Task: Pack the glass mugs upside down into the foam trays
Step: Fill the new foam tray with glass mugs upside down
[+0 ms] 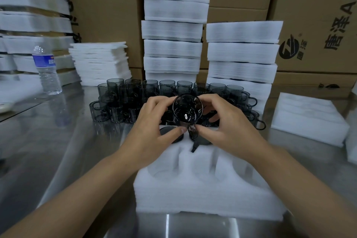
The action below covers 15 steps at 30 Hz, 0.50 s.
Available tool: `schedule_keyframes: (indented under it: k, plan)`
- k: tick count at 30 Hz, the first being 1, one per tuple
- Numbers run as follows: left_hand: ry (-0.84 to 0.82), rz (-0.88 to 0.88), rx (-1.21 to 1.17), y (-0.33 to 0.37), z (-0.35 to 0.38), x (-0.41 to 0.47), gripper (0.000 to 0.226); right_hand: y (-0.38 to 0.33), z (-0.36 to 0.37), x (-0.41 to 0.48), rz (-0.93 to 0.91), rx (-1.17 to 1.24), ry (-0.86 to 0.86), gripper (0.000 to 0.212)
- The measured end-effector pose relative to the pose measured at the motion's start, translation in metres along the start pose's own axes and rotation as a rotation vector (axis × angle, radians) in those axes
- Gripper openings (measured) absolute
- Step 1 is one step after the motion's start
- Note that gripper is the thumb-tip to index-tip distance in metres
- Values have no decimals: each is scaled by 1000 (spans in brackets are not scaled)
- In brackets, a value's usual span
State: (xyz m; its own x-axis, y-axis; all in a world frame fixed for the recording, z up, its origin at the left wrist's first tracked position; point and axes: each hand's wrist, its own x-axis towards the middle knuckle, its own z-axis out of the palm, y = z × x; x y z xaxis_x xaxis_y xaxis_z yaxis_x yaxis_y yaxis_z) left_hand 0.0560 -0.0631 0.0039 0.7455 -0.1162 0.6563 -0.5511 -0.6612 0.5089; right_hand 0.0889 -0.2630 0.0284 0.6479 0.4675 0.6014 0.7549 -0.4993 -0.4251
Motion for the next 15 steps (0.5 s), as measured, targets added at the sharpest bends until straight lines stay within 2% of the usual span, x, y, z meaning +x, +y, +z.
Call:
schedule_keyframes:
  k: [15]
  plan:
    - [-8, -7, 10, -2, 1, 0, 60, -1, -1, -1, 19, -11, -32, 51]
